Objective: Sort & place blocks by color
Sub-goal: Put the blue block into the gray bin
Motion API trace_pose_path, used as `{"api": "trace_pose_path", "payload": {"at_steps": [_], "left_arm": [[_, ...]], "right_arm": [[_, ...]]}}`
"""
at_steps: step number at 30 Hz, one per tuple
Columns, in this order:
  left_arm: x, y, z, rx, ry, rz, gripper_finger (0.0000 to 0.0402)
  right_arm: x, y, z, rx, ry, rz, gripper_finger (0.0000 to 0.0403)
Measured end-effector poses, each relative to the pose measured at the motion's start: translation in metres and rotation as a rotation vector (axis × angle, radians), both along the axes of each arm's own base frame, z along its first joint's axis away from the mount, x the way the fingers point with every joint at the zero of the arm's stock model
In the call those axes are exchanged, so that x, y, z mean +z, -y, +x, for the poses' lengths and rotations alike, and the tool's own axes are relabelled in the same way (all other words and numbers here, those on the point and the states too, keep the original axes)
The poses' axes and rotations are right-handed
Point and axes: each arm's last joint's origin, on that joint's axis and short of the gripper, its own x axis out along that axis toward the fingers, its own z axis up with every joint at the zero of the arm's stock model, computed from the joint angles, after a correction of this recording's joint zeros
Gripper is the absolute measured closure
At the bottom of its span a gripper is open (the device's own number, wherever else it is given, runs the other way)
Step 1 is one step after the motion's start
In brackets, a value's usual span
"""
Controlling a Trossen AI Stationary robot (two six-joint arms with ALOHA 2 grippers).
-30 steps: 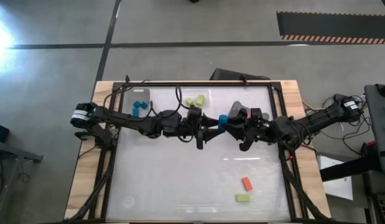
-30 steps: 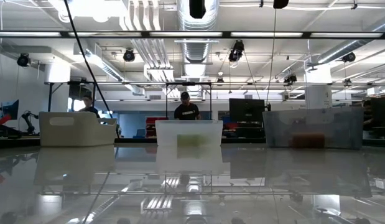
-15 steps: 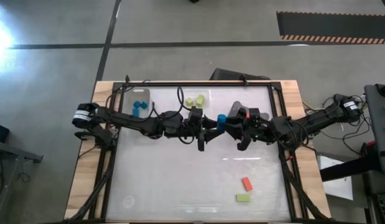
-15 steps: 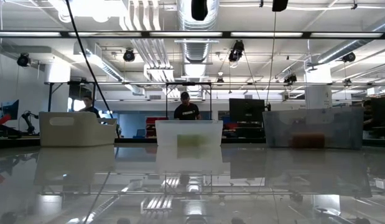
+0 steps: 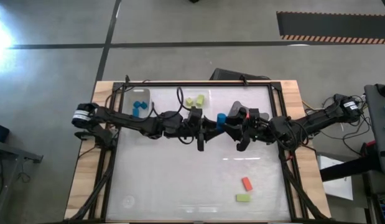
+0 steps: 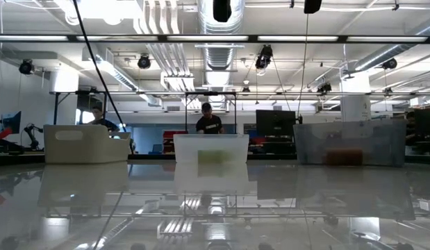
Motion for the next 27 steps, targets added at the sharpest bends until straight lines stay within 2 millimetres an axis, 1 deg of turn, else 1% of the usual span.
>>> {"api": "trace_pose_path", "payload": {"at_steps": [4,8,11,13,15,18,23,27], "left_arm": [[0.001,0.000,-0.001,0.001,-0.001,0.000,0.0283],[0.000,-0.001,-0.001,0.004,-0.006,0.000,0.0283],[-0.002,-0.005,-0.007,0.013,-0.102,0.009,0.0283],[-0.005,-0.011,-0.014,0.027,-0.217,0.018,0.0283],[-0.008,-0.020,-0.026,0.054,-0.355,0.025,0.0283],[-0.015,-0.040,-0.051,0.112,-0.609,0.024,0.0283],[-0.026,-0.086,-0.102,0.290,-0.965,-0.070,0.0283],[-0.039,-0.121,-0.144,0.428,-1.227,-0.173,0.0283]], "right_arm": [[0.001,0.000,-0.001,-0.001,0.004,-0.005,0.0225],[0.005,0.002,-0.008,-0.002,0.002,-0.002,0.0212],[0.009,0.006,-0.017,-0.040,-0.012,0.035,0.0202],[0.011,0.009,-0.025,-0.074,-0.031,0.063,0.0198],[0.011,0.013,-0.033,-0.107,-0.055,0.088,0.0196],[0.011,0.016,-0.042,-0.135,-0.091,0.104,0.0197],[0.013,0.018,-0.050,-0.143,-0.103,0.108,0.0198],[0.012,0.018,-0.049,-0.143,-0.106,0.108,0.0198]]}}
